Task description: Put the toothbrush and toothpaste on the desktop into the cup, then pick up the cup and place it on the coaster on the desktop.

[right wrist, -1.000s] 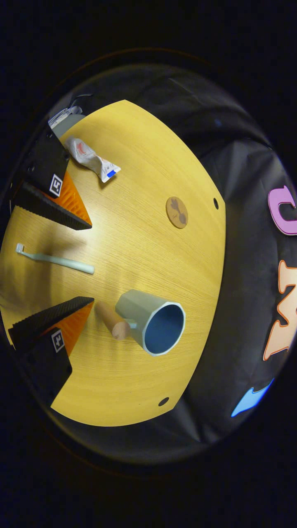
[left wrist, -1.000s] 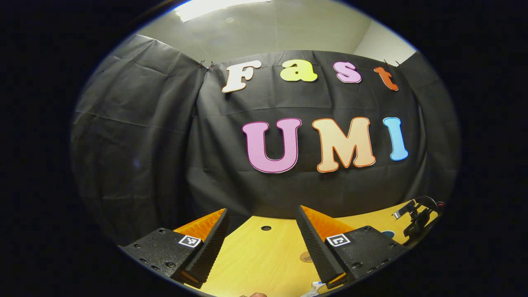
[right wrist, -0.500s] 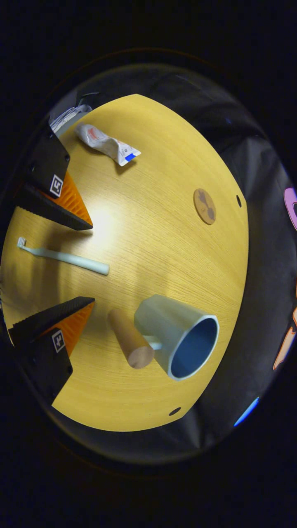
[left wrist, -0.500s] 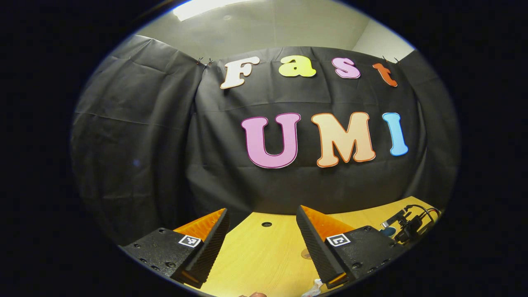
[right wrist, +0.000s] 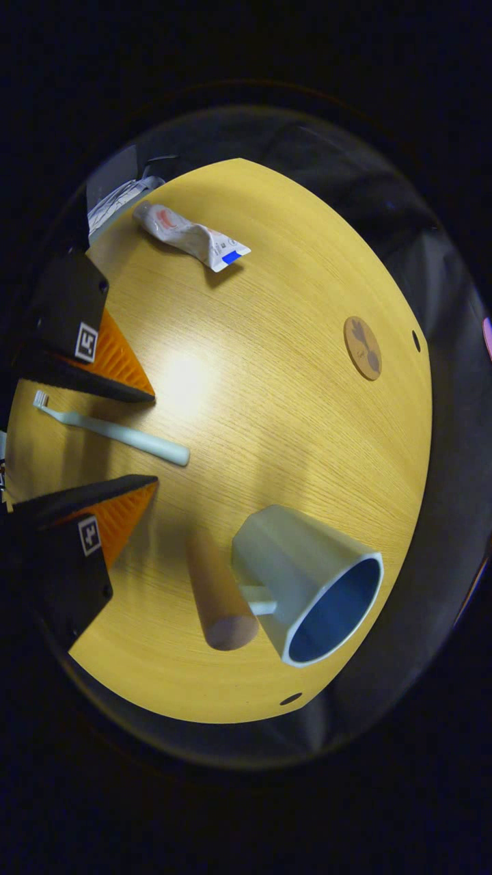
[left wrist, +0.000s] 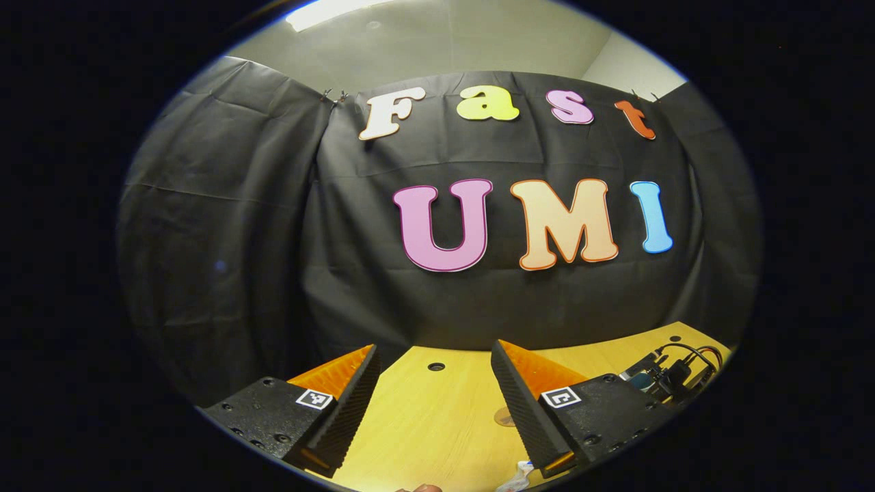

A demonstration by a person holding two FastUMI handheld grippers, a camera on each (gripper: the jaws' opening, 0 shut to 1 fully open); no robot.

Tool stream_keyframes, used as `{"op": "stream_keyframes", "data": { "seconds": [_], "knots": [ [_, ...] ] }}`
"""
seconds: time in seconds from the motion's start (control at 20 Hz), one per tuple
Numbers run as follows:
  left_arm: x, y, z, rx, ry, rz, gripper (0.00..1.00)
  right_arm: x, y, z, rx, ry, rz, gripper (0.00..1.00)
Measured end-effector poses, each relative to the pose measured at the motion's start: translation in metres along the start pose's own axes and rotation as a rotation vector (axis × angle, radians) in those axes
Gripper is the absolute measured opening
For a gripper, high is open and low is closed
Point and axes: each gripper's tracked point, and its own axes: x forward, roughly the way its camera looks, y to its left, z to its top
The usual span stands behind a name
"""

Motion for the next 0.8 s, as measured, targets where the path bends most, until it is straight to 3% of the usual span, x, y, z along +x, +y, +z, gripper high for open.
{"op": "stream_keyframes", "data": {
  "seconds": [0.1, 0.15, 0.25, 0.8],
  "knots": [
    [0.004, -0.008, -0.003, 0.002, 0.001, -0.019, 0.94, 0.001, 0.001, 0.002, 0.017, -0.012, 0.019, 0.48],
    [0.005, -0.013, -0.006, 0.006, 0.004, -0.033, 0.94, 0.000, 0.001, 0.000, 0.022, -0.010, 0.025, 0.20],
    [0.008, -0.023, -0.014, 0.018, 0.025, -0.063, 0.94, 0.000, 0.000, 0.000, 0.024, -0.015, 0.033, 0.09],
    [0.007, -0.083, -0.101, 0.037, 0.251, -0.265, 0.93, -0.001, 0.000, 0.002, 0.029, -0.059, 0.038, 0.09]
  ]
}}
